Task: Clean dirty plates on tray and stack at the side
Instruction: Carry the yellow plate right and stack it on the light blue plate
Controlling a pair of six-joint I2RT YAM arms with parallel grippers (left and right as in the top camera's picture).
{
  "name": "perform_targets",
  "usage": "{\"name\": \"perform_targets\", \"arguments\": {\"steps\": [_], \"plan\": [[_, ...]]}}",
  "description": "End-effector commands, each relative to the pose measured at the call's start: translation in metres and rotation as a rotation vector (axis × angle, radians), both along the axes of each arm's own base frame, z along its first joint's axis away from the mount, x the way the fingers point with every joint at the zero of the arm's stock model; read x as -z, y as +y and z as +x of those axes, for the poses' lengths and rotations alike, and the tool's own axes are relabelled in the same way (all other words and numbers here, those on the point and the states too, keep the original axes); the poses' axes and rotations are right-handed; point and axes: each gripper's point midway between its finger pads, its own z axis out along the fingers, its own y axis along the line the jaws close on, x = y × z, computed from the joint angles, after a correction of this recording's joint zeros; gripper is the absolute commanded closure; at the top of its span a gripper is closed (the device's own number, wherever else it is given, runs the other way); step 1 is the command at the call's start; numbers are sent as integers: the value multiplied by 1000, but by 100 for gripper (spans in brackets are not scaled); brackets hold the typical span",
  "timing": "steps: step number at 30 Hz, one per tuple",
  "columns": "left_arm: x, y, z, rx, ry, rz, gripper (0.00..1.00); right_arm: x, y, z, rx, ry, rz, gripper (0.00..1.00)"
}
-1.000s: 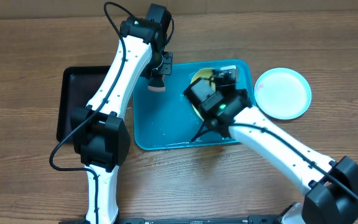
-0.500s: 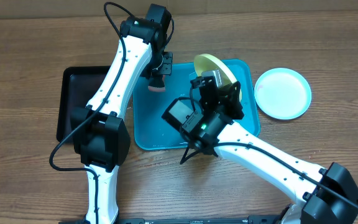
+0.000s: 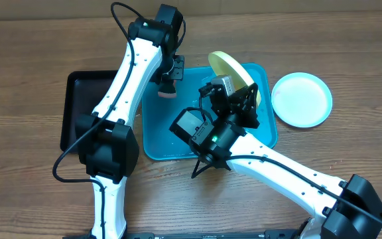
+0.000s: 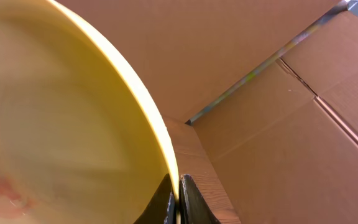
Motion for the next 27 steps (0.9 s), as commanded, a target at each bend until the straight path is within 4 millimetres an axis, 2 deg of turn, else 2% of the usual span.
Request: {"name": "perform_targets", "arguments": {"steps": [1,5,7,11,16,19,23,27], "plan": [[-1,-3,-2,-9,3,-17,96,-27,-4,-4,11,-87,40,96],[-1,-3,-2,-9,3,-17,96,-24,-3,-3,5,-71,53,96],[-1,-3,-2,-9,3,-17,96,-10,1,-1,-17,-6,103,96],[-1,-3,-2,-9,3,-17,96,45,12,-1,-57,238,339,96],[-1,-2,-2,-10,4,-16,96,103,12,-7,20,502,706,96],[-1,-2,-2,-11,4,-17,96,119,1,-2,72,599,862,96],[-1,-2,-2,-11,5,-16,96,132,-12,9,37,759,1053,96],[-1,-2,-3,-11,8,-15,96,133,-47,22,68,796,1285,96]]}}
